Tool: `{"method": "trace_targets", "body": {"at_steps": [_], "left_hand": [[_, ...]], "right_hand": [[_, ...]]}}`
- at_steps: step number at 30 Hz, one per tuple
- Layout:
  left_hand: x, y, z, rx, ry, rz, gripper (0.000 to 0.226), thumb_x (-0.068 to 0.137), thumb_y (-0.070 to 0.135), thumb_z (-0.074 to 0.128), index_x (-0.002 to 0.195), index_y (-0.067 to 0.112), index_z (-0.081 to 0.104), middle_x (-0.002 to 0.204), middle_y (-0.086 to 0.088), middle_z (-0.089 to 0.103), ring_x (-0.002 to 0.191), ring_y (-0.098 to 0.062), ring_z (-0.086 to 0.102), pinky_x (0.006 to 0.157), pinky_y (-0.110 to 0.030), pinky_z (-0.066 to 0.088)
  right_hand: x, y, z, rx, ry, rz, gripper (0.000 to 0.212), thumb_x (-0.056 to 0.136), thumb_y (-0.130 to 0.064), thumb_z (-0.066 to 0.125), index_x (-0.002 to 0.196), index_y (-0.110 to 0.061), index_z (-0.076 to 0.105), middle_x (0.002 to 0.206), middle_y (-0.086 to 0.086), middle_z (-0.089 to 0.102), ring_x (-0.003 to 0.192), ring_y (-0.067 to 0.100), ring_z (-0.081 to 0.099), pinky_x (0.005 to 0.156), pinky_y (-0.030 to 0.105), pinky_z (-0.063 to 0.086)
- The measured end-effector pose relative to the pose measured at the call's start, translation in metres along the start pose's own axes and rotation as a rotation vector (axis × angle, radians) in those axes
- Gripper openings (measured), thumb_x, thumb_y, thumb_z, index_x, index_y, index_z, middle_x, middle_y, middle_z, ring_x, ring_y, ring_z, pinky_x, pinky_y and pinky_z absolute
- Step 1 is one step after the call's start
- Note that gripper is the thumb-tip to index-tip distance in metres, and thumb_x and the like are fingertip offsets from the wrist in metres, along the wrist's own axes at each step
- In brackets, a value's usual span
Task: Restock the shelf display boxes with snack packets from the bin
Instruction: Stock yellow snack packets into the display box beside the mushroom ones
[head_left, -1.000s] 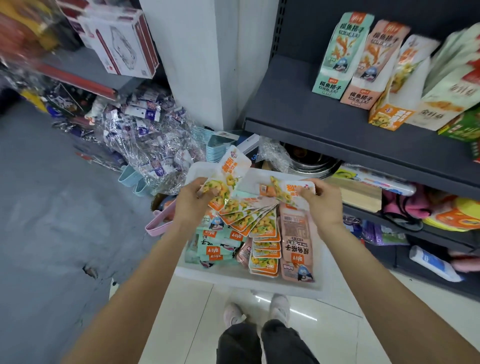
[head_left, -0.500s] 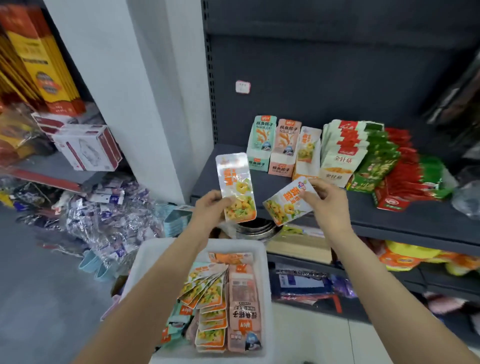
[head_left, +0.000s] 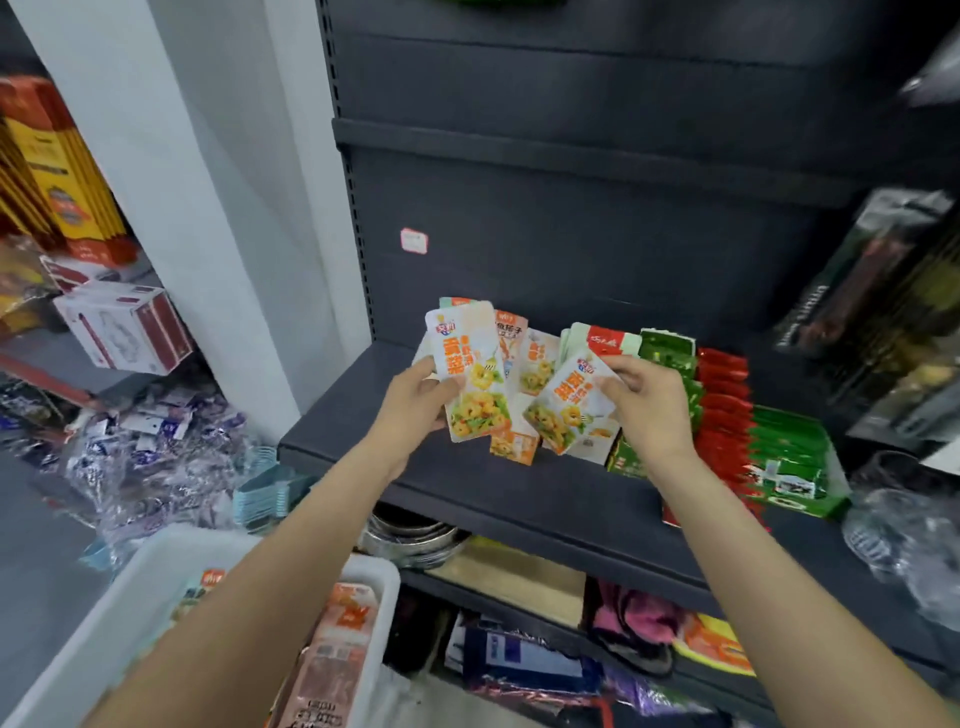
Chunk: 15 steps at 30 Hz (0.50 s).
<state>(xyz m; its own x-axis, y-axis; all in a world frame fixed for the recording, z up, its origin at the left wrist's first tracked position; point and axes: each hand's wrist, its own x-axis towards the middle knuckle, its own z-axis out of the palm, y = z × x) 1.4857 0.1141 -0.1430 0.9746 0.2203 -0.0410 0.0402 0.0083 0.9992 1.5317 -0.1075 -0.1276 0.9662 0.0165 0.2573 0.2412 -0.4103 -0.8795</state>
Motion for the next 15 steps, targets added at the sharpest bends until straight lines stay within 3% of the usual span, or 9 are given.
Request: {"method": "trace_targets", "body": {"at_steps": [4,6,11,15], "left_hand": [[0.026,0.008,0.008,0.103,-0.010,0.077,0.020,0.093,0.011,0.056,0.100,0.030,0.059,0.104,0.000,0.069,0.100,-0.021,0.065,0.082,-0.042,0.056],[0.044,0.009,0.009,0.168,-0.001,0.091,0.025,0.092,0.011,0.057,0.100,0.035,0.058,0.106,0.000,0.069,0.101,-0.021,0.065,0.085,-0.048,0.054],[0.095,0.007,0.009,0.273,0.017,0.124,0.024,0.094,0.015,0.053,0.104,0.038,0.056,0.108,0.010,0.066,0.102,-0.012,0.062,0.090,-0.036,0.050],[0.138,0.008,0.005,0.277,-0.005,0.158,0.017,0.095,0.017,0.052,0.108,0.025,0.059,0.108,0.005,0.066,0.098,-0.011,0.064,0.089,-0.036,0.052]], "right_hand": [[0.032,0.007,-0.001,-0.001,0.010,-0.010,0.018,0.089,-0.006,0.061,0.100,-0.015,0.072,0.095,-0.008,0.069,0.095,0.015,0.065,0.084,0.044,0.054],[0.049,0.006,0.003,-0.024,0.026,-0.031,0.017,0.089,-0.008,0.061,0.100,-0.014,0.072,0.098,-0.004,0.070,0.093,0.013,0.064,0.083,0.033,0.053],[0.095,0.003,0.017,-0.101,0.052,-0.073,0.014,0.087,-0.013,0.065,0.097,-0.011,0.075,0.086,-0.010,0.066,0.078,0.001,0.059,0.071,0.013,0.045],[0.134,0.006,0.031,-0.125,0.049,-0.087,0.015,0.087,-0.009,0.064,0.097,-0.012,0.075,0.085,-0.014,0.065,0.084,0.003,0.062,0.085,0.023,0.049]]}}
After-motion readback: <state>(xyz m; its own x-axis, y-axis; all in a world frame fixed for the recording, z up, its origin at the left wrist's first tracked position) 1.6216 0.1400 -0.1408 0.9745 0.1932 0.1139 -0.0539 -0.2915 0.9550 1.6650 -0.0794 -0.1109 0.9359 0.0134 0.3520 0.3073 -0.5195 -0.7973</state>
